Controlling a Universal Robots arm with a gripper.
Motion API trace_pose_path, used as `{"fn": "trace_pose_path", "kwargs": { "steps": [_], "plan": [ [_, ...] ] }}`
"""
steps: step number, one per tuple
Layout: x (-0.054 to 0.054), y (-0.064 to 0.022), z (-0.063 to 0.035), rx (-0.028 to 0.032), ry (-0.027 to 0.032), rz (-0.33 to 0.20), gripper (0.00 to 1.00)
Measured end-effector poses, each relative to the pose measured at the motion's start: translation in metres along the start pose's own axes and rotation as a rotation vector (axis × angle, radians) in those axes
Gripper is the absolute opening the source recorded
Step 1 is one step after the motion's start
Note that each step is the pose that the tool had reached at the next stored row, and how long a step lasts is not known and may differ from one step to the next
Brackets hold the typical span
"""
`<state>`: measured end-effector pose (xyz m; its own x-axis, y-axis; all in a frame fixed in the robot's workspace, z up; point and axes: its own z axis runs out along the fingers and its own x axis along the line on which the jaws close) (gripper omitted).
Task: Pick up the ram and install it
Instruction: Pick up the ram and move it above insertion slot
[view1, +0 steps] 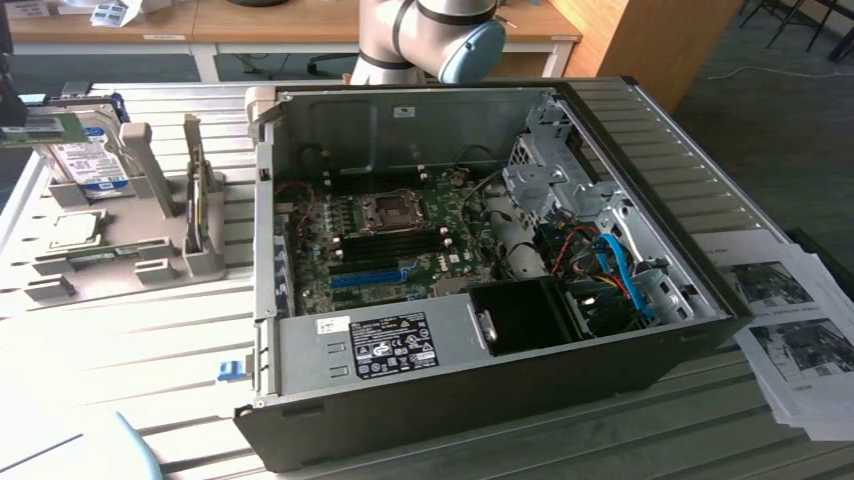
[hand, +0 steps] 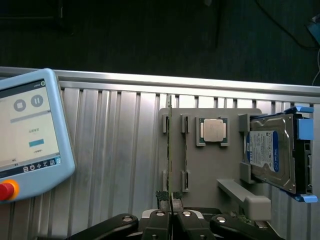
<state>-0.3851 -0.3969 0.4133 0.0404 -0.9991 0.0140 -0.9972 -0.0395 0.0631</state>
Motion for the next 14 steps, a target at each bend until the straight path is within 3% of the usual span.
{"fn": "trace_pose_path", "kwargs": {
  "steps": [14],
  "plan": [
    [0.000,0.0010,-0.0163,-0.0019,0.0051,0.000,0.11]
  ]
}}
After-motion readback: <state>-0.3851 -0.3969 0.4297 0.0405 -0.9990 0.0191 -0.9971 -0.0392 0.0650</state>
